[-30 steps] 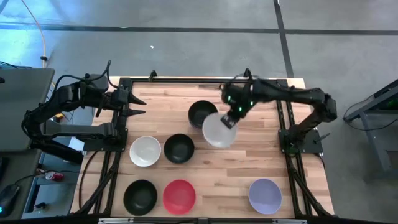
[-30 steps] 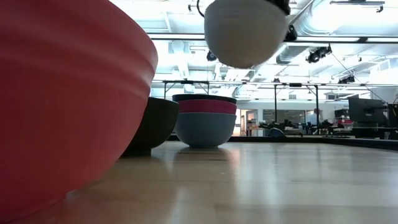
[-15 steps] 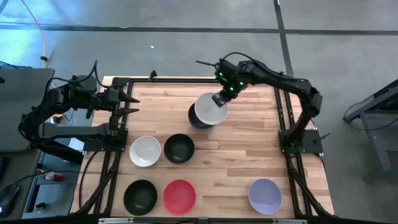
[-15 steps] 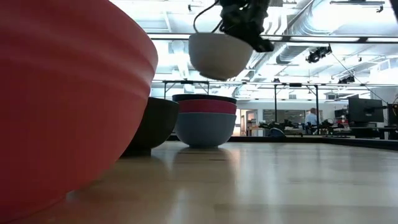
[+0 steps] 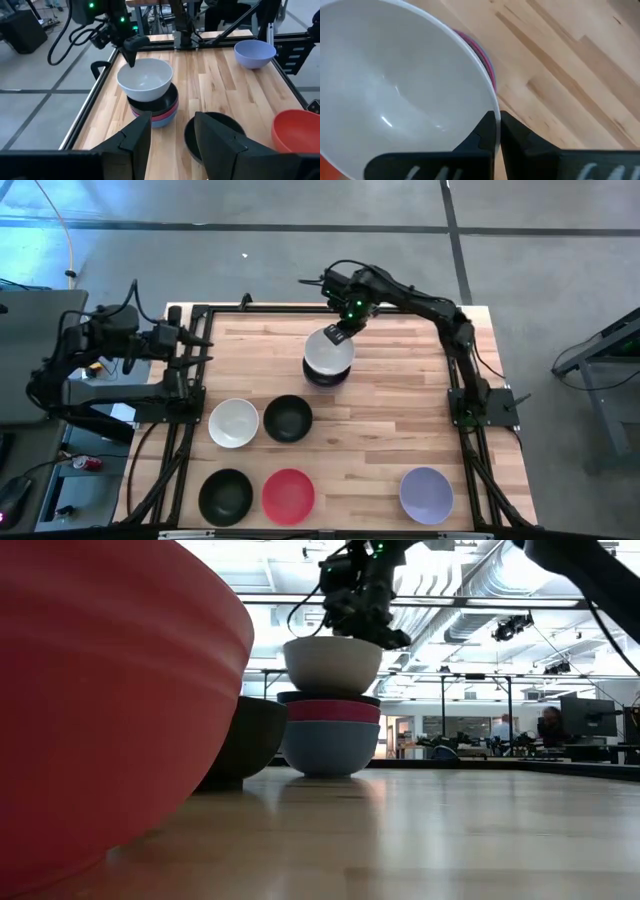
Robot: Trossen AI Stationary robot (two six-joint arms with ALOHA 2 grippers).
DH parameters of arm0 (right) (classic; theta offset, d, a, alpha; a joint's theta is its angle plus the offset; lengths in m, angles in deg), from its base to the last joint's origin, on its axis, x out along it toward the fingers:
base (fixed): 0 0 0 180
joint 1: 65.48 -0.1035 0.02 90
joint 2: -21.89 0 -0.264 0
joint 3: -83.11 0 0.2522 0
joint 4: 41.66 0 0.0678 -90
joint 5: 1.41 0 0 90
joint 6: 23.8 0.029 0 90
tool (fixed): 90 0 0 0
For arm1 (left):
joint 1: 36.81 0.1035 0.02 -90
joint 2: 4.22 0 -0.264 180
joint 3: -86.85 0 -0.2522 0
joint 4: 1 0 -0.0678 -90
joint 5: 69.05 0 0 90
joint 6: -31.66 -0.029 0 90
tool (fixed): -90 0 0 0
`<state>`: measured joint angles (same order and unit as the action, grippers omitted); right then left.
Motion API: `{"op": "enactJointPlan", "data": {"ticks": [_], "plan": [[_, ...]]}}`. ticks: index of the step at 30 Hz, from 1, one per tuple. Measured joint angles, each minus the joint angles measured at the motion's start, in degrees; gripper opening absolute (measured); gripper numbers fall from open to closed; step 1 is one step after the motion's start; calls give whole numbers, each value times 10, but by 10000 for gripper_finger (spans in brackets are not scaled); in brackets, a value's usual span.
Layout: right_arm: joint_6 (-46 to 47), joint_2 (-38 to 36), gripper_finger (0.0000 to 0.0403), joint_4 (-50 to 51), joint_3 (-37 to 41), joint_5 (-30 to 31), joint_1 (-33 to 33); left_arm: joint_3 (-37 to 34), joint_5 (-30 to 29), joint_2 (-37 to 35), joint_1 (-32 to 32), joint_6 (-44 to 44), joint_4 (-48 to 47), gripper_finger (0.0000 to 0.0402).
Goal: Nest bowls inside each other
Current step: Stack the right white bowl on top of the black bowl
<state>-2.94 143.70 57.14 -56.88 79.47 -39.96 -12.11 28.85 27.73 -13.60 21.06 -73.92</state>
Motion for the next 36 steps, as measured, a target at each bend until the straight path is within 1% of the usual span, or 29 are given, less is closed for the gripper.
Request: {"op": "enactJointPlan", "data": {"ticks": [6,13,23,32,36], "plan": [[-5,33,0,1,-11,-11,0,0,0,-13,0,1,-2,141],[-16,50,0,5,-11,-12,-6,-3,0,-21,0,1,-6,141],[-19,50,0,-3,-10,4,-12,-47,0,-27,0,-1,-6,141],[-18,51,0,-39,46,5,-16,-54,0,-31,0,-1,-3,141],[-19,51,1,-49,52,0,-16,-54,0,-34,0,-1,-3,141]]}}
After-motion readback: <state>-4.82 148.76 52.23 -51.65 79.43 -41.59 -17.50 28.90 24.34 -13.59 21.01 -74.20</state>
